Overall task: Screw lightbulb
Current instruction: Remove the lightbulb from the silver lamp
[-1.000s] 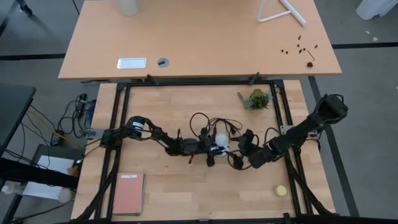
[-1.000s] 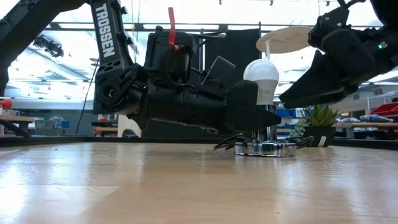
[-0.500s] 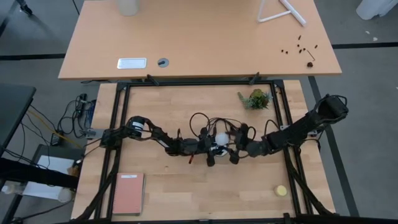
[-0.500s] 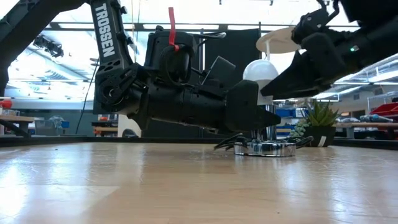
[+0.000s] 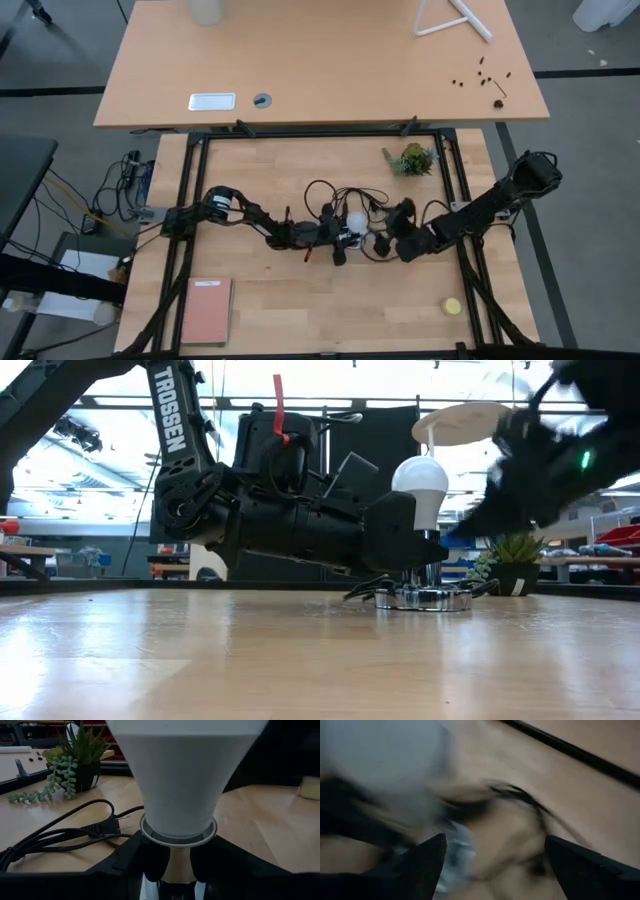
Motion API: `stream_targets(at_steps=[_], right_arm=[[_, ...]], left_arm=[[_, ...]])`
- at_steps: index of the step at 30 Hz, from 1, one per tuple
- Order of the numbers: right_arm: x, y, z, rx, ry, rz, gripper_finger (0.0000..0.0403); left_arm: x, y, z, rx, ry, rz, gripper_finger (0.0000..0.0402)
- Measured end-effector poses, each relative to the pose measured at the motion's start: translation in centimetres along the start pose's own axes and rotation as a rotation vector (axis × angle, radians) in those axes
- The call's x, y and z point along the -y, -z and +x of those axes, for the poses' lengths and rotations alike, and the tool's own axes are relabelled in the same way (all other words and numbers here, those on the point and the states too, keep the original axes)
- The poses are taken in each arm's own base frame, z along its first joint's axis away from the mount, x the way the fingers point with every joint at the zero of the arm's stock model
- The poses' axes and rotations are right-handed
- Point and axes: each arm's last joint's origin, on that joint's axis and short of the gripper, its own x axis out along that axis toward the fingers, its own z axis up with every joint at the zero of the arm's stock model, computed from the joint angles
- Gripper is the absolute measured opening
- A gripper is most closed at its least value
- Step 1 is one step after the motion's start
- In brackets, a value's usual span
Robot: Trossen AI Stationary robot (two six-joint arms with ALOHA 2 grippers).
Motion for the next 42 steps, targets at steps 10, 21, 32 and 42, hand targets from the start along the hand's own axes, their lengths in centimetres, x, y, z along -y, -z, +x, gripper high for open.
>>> stream_targets(at_steps=[10,21,32,42], right_arm=[[-1.4,-1.0,0.1,0.012,-0.227,-0.042,0.0347],[-0.3,-1.9,1.6,0.032,-0.143,-0.075,0.0347],[1.1,-0.6,-1.1,0.03,0.072,0.03,0.0347],[-0.2,-2.4,-0.8,0.007,-0.234,-0.028,0.0347]], left_arm=[[0.0,0.0,0.0,0.003,0.005,-0.002,0.0184],[0.1,0.0,0.0,0.008,0.007,-0.013,0.0184],[0.0,0.0,0.0,0.009,-0.012,-0.009,0.0184],[0.0,0.0,0.0,0.009,-0.012,-0.01,0.0184]])
